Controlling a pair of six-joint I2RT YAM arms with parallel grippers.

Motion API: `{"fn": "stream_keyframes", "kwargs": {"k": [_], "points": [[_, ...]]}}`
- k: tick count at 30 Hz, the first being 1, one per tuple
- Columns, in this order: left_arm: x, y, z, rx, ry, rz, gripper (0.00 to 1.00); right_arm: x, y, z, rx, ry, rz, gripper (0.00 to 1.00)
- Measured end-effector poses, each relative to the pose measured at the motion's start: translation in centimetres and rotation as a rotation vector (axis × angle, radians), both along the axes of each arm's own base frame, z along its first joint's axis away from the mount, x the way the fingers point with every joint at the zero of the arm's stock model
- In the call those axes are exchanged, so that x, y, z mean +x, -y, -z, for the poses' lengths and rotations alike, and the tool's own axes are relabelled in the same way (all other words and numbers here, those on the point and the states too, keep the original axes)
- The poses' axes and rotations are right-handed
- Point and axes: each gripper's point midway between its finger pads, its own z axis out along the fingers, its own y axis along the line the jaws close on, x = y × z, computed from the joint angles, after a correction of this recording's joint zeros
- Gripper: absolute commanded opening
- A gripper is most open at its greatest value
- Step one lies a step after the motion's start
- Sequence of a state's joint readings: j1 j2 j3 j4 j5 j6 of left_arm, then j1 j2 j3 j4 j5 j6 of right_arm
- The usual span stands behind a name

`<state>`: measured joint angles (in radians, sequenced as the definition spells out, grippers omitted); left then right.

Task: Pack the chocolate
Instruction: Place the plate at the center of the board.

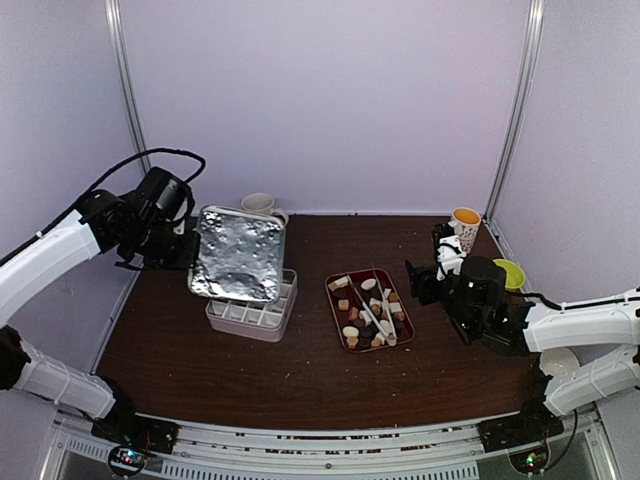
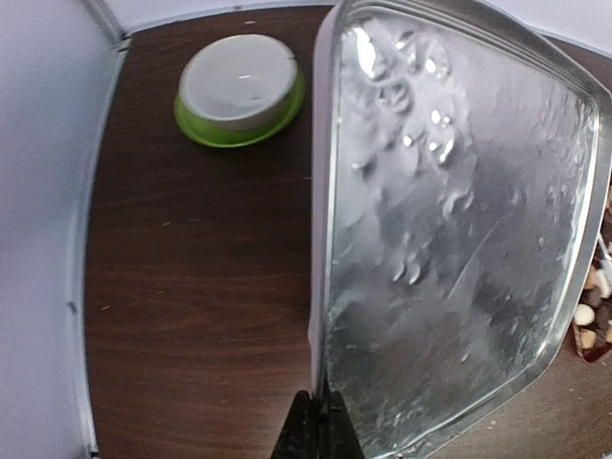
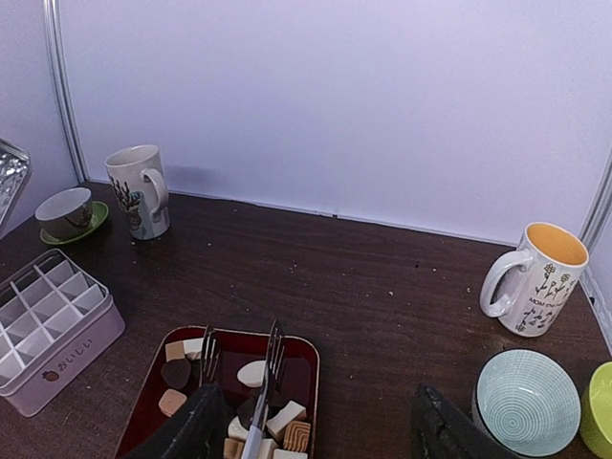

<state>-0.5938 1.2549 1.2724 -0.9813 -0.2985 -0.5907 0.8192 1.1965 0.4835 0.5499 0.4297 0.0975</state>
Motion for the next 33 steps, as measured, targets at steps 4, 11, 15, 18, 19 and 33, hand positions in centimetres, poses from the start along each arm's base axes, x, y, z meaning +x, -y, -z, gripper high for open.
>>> {"fn": "stream_keyframes", "kwargs": {"k": [4,11,15,18,19,33], "points": [[0.3,-6.2,-0.6,0.107,0.004,-0.131,0.0,0.0,0.0,0.0,-0.006,0.002,0.001,0.66],[-0.4,-12.8,-0.4,0.346,-0.079,-0.247,0.0,0.0,0.0,0.0,-0.016,0.005,-0.001,0.66],[0.1,-14.9,-1.1,0.444,-0.098,-0.274,0.0,0.0,0.0,0.0,-0.016,0.005,-0.001,0.66],[1.1,-15.5,-0.7,0.504,-0.133,-0.254,0.0,0.0,0.0,0.0,-0.016,0.005,-0.001,0.66],[1.5,-15.5,-0.4,0.518,-0.148,-0.24,0.0,0.0,0.0,0.0,-0.016,0.005,-0.002,0.66],[6.8,-14.3,7.9,0.51,-0.403,-0.03,0.0,-0.1,-0.4,0.0,-0.016,0.003,-0.027,0.66]]}}
